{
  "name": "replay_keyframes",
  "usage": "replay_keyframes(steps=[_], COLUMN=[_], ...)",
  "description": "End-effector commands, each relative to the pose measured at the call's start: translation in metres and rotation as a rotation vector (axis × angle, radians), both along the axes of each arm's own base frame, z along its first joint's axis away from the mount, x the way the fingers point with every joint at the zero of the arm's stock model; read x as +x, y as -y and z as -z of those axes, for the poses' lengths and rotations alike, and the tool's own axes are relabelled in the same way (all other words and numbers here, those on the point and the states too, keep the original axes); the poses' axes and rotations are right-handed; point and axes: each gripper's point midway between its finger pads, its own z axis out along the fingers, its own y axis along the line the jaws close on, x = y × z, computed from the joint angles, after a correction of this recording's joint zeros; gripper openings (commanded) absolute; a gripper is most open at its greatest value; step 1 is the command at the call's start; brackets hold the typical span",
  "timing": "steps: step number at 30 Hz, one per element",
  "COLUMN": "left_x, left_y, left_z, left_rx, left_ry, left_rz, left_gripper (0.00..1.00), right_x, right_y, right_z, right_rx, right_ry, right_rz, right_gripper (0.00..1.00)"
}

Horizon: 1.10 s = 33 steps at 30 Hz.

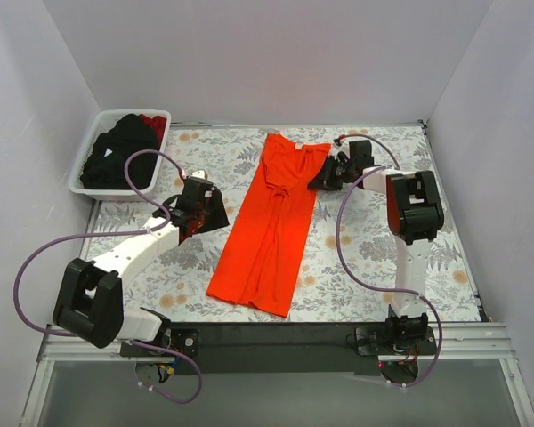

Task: Fold and stack the t-shirts
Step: Fold the tshirt

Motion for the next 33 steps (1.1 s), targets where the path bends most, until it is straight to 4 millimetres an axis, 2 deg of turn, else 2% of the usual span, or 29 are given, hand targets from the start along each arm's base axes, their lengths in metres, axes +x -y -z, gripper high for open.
replay_keyframes(steps=[1, 4, 5, 7, 8, 9, 11, 12, 13, 14, 15, 16, 17, 18, 19, 20, 22, 23, 25, 26, 28, 29, 30, 31, 32, 33], left_x=[0.008, 0.004, 0.002, -0.002, -0.004, -0.007, -0.014, -0.019, -0.023, -0.029, -0.036, -0.041, -0.047, -0.052, -0.061, -0.066, -0.082, -0.088, -0.099, -0.107, -0.115, -0.120, -0.123, -0.126, -0.128, -0.130], left_y=[-0.005, -0.002, -0.001, 0.005, 0.008, 0.011, 0.019, 0.024, 0.027, 0.031, 0.032, 0.035, 0.035, 0.036, 0.037, 0.037, 0.036, 0.037, 0.038, 0.036, 0.035, 0.033, 0.032, 0.031, 0.030, 0.030], left_z=[0.009, 0.023, 0.027, 0.030, 0.033, 0.034, 0.038, 0.040, 0.041, 0.042, 0.043, 0.043, 0.045, 0.044, 0.045, 0.046, 0.051, 0.053, 0.055, 0.057, 0.059, 0.059, 0.059, 0.059, 0.059, 0.060], left_rx=[0.019, 0.017, 0.015, -0.014, -0.025, -0.046, -0.082, -0.111, -0.128, -0.153, -0.163, -0.176, -0.180, -0.180, -0.178, -0.175, -0.159, -0.159, -0.144, -0.144, -0.138, -0.136, -0.136, -0.125, -0.124, -0.127], left_ry=[0.044, 0.004, -0.010, -0.032, -0.044, -0.056, -0.088, -0.117, -0.132, -0.157, -0.176, -0.189, -0.211, -0.219, -0.239, -0.248, -0.287, -0.302, -0.318, -0.338, -0.354, -0.363, -0.368, -0.371, -0.373, -0.374], left_rz=[-0.009, 0.008, 0.014, 0.035, 0.043, 0.051, 0.075, 0.088, 0.094, 0.111, 0.115, 0.116, 0.118, 0.120, 0.123, 0.122, 0.125, 0.122, 0.126, 0.113, 0.107, 0.099, 0.087, 0.086, 0.082, 0.077], left_gripper=[0.53, 0.53, 0.53, 0.53, 0.53, 0.54, 0.55, 0.55, 0.56, 0.56, 0.57, 0.57, 0.57, 0.58, 0.58, 0.58, 0.59, 0.59, 0.59, 0.59, 0.59, 0.59, 0.59, 0.59, 0.59, 0.59], right_x=[0.032, 0.054, 0.059, 0.079, 0.084, 0.097, 0.106, 0.111, 0.110, 0.109, 0.105, 0.091, 0.084, 0.075, 0.048, 0.039, 0.007, -0.025, -0.060, -0.094, -0.132, -0.147, -0.180, -0.195, -0.205, -0.235], right_y=[0.005, 0.019, 0.024, 0.032, 0.035, 0.036, 0.045, 0.045, 0.046, 0.048, 0.047, 0.050, 0.051, 0.052, 0.053, 0.055, 0.053, 0.055, 0.050, 0.054, 0.045, 0.043, 0.040, 0.041, 0.041, 0.041], right_z=[0.000, 0.008, 0.019, 0.007, 0.016, 0.000, -0.001, -0.012, -0.015, -0.032, -0.040, -0.030, -0.055, -0.060, -0.039, -0.062, -0.057, -0.051, -0.047, -0.038, -0.030, -0.038, -0.020, -0.017, -0.024, -0.009], right_rx=[-0.021, -0.072, -0.097, -0.117, -0.126, -0.126, -0.140, -0.144, -0.152, -0.152, -0.152, -0.161, -0.167, -0.175, -0.193, -0.202, -0.215, -0.229, -0.242, -0.263, -0.275, -0.278, -0.297, -0.307, -0.310, -0.329], right_ry=[0.075, 0.077, 0.055, 0.091, 0.080, 0.109, 0.112, 0.126, 0.129, 0.151, 0.157, 0.117, 0.150, 0.145, 0.077, 0.109, 0.064, 0.022, -0.010, -0.049, -0.087, -0.068, -0.134, -0.149, -0.123, -0.169], right_rz=[0.023, 0.035, 0.045, 0.049, 0.054, 0.054, 0.063, 0.062, 0.057, 0.062, 0.061, 0.061, 0.072, 0.076, 0.068, 0.080, 0.078, 0.076, 0.060, 0.060, 0.035, 0.034, 0.010, 0.007, 0.013, -0.013], right_gripper=[0.20, 0.20, 0.20, 0.21, 0.22, 0.22, 0.23, 0.24, 0.25, 0.25, 0.27, 0.28, 0.30, 0.31, 0.33, 0.34, 0.39, 0.41, 0.43, 0.45, 0.46, 0.48, 0.48, 0.48, 0.48, 0.48])
